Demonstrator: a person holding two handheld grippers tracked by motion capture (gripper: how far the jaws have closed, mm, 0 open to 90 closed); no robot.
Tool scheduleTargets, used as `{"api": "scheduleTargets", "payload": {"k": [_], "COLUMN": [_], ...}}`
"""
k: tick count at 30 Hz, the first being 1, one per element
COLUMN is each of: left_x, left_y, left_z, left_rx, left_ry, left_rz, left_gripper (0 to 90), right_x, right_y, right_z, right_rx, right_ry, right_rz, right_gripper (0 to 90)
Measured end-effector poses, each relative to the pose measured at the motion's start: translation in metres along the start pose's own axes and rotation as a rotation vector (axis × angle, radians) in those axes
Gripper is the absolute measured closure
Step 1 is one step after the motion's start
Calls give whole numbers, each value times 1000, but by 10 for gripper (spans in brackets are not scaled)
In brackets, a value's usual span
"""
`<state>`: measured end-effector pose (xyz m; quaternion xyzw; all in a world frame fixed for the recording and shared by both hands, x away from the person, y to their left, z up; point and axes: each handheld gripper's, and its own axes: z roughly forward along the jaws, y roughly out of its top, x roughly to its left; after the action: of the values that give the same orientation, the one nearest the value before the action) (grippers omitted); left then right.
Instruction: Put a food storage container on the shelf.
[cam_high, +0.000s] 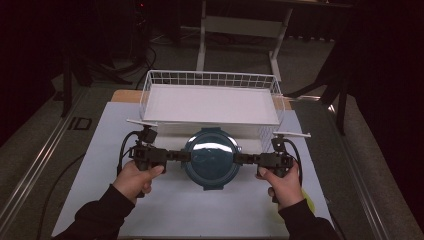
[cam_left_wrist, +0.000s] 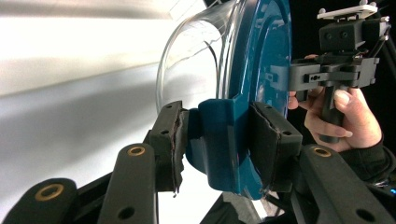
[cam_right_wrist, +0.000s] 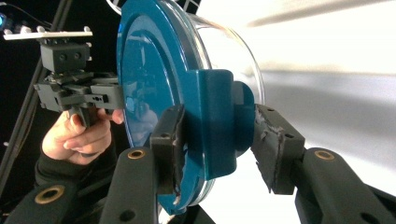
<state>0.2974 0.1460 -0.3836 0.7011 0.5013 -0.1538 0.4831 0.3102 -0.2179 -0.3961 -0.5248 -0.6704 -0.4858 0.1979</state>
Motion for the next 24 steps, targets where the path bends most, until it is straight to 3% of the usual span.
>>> {"api": "scheduleTargets", "payload": {"k": [13,21,24], "left_x": [-22,-23,-23], "left_y": [43,71,81], "left_z": [-17,-19,-19], "left_rx": [-49,-66,-75], "left_ry": [-2,-15,0], "left_rz": [27,22,20], "left_gripper": [566,567,566], "right_x": [33,43,43], "right_y": [47,77,87], "right_z": [-17,-23,-21], "right_rx": [-64,-96,-96], "right_ry": [-5,-20,-25], "right_rz": [-55,-74,-61], "right_gripper": [557,559,558]}}
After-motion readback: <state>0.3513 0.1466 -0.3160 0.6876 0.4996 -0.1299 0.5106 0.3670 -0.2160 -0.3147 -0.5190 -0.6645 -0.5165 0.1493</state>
